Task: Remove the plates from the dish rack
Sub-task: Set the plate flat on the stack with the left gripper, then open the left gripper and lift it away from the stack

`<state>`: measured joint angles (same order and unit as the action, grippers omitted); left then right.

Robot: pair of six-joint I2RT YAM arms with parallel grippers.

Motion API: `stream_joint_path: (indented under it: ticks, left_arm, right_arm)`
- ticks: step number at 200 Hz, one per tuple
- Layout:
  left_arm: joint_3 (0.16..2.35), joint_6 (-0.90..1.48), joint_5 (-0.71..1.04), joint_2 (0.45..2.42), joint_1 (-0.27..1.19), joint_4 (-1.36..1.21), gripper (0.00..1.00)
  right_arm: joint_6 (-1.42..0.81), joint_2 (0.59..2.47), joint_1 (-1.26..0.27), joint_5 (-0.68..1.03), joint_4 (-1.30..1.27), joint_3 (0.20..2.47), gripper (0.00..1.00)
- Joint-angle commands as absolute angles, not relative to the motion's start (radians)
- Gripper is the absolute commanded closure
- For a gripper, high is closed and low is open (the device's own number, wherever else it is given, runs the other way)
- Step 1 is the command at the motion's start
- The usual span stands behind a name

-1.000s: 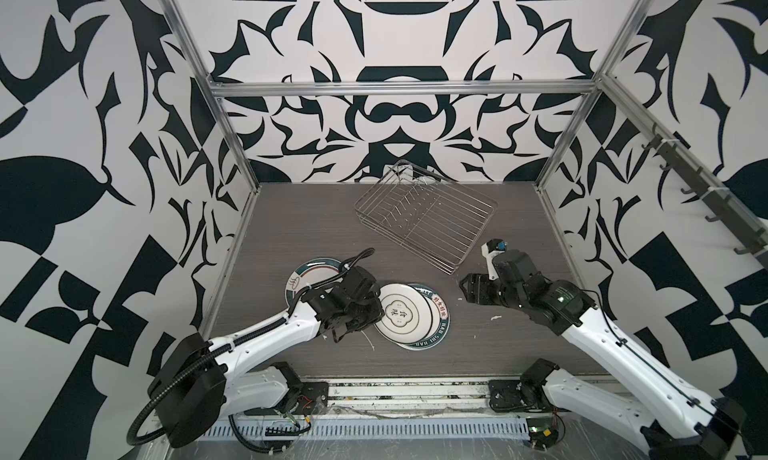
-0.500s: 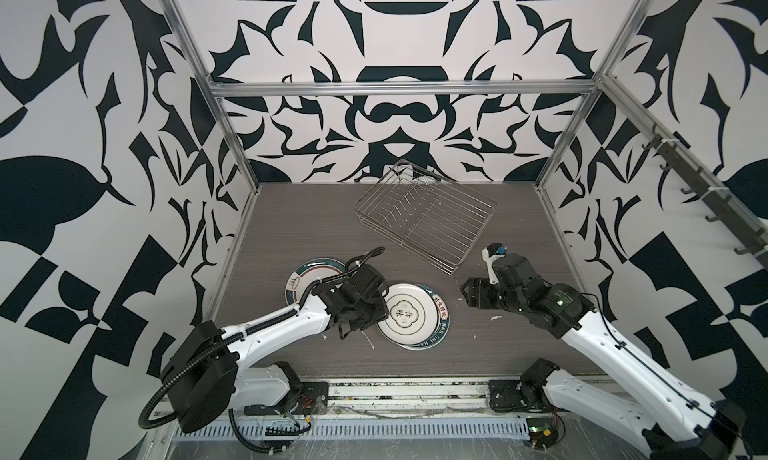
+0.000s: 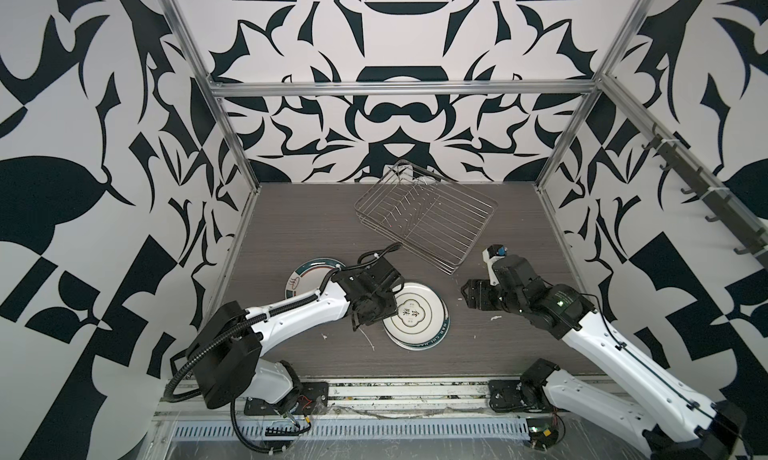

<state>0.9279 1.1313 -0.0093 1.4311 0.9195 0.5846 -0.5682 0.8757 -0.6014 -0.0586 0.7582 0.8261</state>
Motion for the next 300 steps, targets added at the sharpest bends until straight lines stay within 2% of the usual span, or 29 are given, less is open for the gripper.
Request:
stream_joint_path:
  ticks: [1, 35, 65, 97, 174, 206, 262, 300]
  left_arm:
    - [0.961, 1.125, -0.033, 1.454, 0.926, 0.638, 0.5]
    - [0.989, 1.114, -0.033, 1.486, 0.933, 0.648, 0.49]
    - [1.001, 1.11, -0.029, 1.507, 0.936, 0.65, 0.48]
    - [1.011, 1.107, -0.052, 1.507, 0.945, 0.662, 0.46]
    - [1.072, 1.084, -0.056, 1.583, 0.957, 0.691, 0.31]
    - [1.087, 1.079, -0.059, 1.598, 0.96, 0.709, 0.3]
    - [1.101, 1.077, -0.213, 1.48, 0.961, 0.844, 0.27]
    - [1.116, 1.003, -0.451, 1.308, 0.955, 0.917, 0.19]
  right_arm:
    - [-0.553, 0.864, -0.596, -0.086, 0.773, 0.825, 0.15]
    - [-0.546, 0.861, -0.595, -0.089, 0.776, 0.82, 0.04]
    - [-0.543, 0.858, -0.591, -0.091, 0.776, 0.814, 0.01]
    - [-0.54, 0.853, -0.589, -0.092, 0.781, 0.808, 0.01]
    - [-0.541, 0.851, -0.58, -0.091, 0.784, 0.797, 0.01]
    - [-0.539, 0.846, -0.575, -0.086, 0.787, 0.791, 0.01]
    - [-0.539, 0.833, -0.571, -0.124, 0.761, 0.793, 0.01]
    - [-0.549, 0.77, -0.571, -0.318, 0.775, 0.828, 0.01]
